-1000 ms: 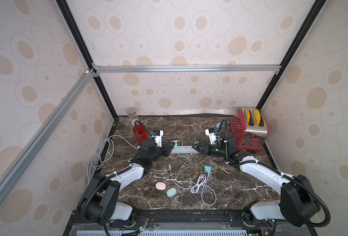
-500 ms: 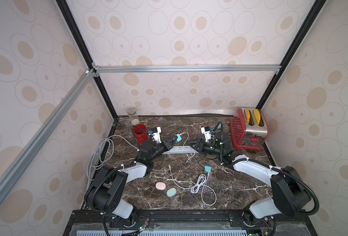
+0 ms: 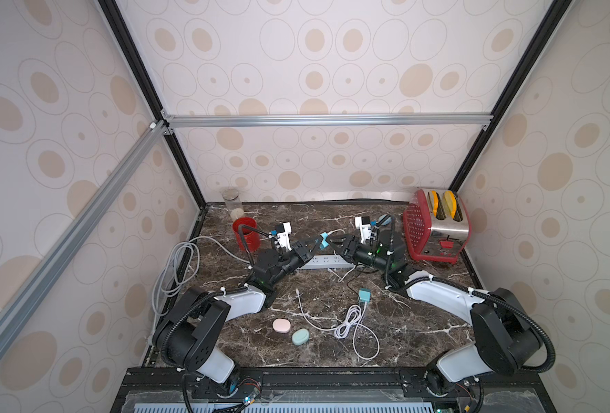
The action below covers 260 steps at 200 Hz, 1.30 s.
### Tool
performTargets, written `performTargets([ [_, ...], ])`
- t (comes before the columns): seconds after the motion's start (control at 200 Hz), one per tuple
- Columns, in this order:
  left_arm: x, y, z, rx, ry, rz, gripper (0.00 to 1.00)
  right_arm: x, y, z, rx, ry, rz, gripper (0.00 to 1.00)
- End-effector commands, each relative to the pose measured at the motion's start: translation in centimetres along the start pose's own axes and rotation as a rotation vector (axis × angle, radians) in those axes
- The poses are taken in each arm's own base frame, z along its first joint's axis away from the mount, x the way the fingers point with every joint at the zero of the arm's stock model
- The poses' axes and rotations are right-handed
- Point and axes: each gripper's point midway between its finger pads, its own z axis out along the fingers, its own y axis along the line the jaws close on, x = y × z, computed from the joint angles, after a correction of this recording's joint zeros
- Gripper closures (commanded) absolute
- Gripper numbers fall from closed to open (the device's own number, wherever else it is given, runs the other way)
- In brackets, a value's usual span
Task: Charge the bluetooth headset
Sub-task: Insert the plug into the socket.
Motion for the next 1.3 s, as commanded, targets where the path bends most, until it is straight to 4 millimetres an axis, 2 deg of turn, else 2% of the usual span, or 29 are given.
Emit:
performTargets([
  [0.0, -1.5, -3.0, 0.4, 0.106, -0.05, -0.018, 1.0, -1.1, 1.8, 0.5, -0.058, -0.038, 0.01, 0.45],
  [0.396, -1.0, -4.2, 0.7, 0.141, -0.034, -0.022, 1.0, -1.3, 2.9, 1.0, -0.123, -0.029, 0.018, 0.61],
  [0.631, -1.0, -4.5, 1.3, 0.183, -0.032, -0.052, 1.0, -1.1, 2.9, 1.5, -0.15, -0.014, 0.033, 0.62],
  [0.706, -0.9, -4.3, 1.4, 0.192, -0.032, -0.061, 1.0, -1.2, 3.3, 1.4, -0.162, -0.024, 0.02, 0.74],
  [0.811, -0.9, -3.9, 1.4, 0.188, -0.036, -0.05, 1.0, -1.4, 3.8, 0.9, -0.159, -0.032, -0.048, 0.85],
  [0.871, -0.9, -3.8, 1.4, 0.182, -0.031, -0.023, 0.86, -1.5, 3.7, 0.5, -0.144, -0.035, -0.112, 0.89],
  [0.956, -1.2, -3.9, 1.3, 0.173, 0.001, 0.047, 0.56, -2.2, 2.9, -0.4, -0.11, -0.036, -0.183, 0.91],
  [1.037, -2.0, -3.7, 0.7, 0.134, 0.019, 0.143, 0.4, -3.0, 2.2, -1.6, -0.104, -0.031, -0.247, 0.92],
  [1.137, -3.4, -3.1, -0.4, 0.036, 0.052, 0.309, 0.29, -2.7, 2.1, -2.4, -0.116, 0.047, -0.377, 0.92],
  [1.237, -3.0, -2.8, -1.0, -0.071, 0.16, 0.56, 0.24, -1.5, 2.0, -2.7, -0.091, 0.147, -0.532, 0.92],
  [1.297, -2.7, -3.6, -1.3, -0.082, 0.225, 0.696, 0.24, -0.8, 2.1, -2.9, -0.099, 0.208, -0.608, 0.92],
])
